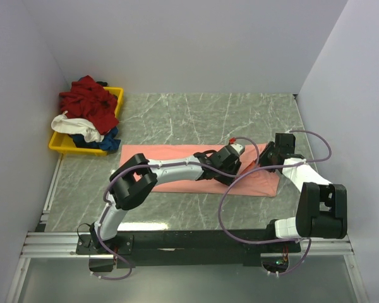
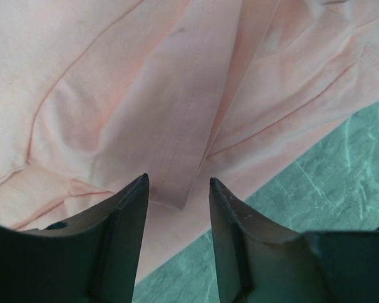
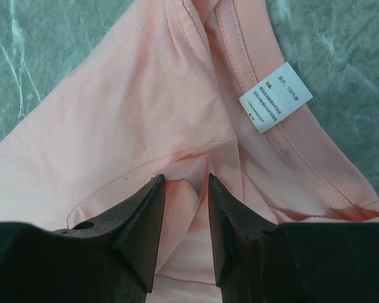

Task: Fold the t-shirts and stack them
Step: Fold the tshirt

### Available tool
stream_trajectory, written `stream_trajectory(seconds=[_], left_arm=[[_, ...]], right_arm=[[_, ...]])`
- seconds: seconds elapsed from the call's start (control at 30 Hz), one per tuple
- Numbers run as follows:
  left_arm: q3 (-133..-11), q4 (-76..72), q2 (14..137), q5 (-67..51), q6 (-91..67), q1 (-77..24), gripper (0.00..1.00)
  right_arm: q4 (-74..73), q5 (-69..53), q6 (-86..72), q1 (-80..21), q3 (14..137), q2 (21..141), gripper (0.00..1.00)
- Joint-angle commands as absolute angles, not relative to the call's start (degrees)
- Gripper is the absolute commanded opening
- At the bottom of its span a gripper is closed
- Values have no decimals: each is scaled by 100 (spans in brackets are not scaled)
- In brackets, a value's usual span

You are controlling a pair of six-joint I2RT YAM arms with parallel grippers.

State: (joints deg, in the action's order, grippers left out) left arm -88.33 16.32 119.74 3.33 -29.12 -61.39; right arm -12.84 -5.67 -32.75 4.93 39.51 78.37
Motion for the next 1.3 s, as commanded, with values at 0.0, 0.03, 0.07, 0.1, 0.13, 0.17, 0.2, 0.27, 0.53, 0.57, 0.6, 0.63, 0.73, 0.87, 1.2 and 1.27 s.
stream_trajectory(seconds=[0.0, 0.03, 0.07, 0.1, 0.13, 0.17, 0.2, 0.27, 0.53, 0.57, 0.6, 0.63, 0.73, 0.87, 1.2, 1.27], left_arm=[[-9167, 1740, 12111, 483, -2812, -6223, 48], [-9193, 1758, 12137, 501, -2812, -6257, 47], [-9228, 1784, 12146, 527, -2812, -6267, 46], [-9246, 1810, 12164, 597, -2812, -6275, 43], [-9255, 1819, 12173, 632, -2821, -6284, 41], [-9272, 1863, 12173, 668, -2821, -6284, 37], [-9272, 1881, 12164, 720, -2839, -6293, 35], [-9264, 1925, 12147, 852, -2856, -6293, 25], [-9018, 2048, 11751, 1274, -2936, -6284, 1], [-8991, 2048, 11716, 1335, -2936, -6284, 1], [-8956, 2057, 11646, 1362, -2953, -6284, 1], [-8930, 2057, 11611, 1371, -2953, -6275, 1], [-8790, 2048, 11479, 1371, -2988, -6275, 1], [-8596, 1838, 11312, 1213, -2980, -6275, 1], [-8771, 1608, 11689, 668, -2716, -6372, 40], [-8903, 1626, 11794, 712, -2698, -6390, 44]], right_arm=[[-1037, -606, -3278, 519, 4008, 7858, 39], [-1046, -606, -3270, 519, 3999, 7857, 37], [-1037, -624, -3270, 519, 3990, 7857, 36], [-1037, -624, -3270, 519, 3982, 7857, 35], [-1028, -641, -3261, 519, 3964, 7849, 32], [-1020, -642, -3269, 519, 3946, 7831, 31], [-1011, -668, -3261, 519, 3938, 7822, 29], [-1011, -685, -3261, 519, 3911, 7796, 23], [-1239, -870, -3208, 518, 3744, 7278, 2], [-1274, -922, -3199, 519, 3727, 7182, 2], [-1353, -949, -3199, 519, 3692, 7007, 1], [-1397, -958, -3208, 519, 3657, 6909, 0], [-1546, -1011, -3173, 519, 3578, 6593, 0], [-1679, -1046, -3164, 519, 3463, 6320, 0], [-1635, -1011, -3129, 519, 3375, 6346, 0], [-1626, -993, -3120, 519, 3384, 6389, 0]])
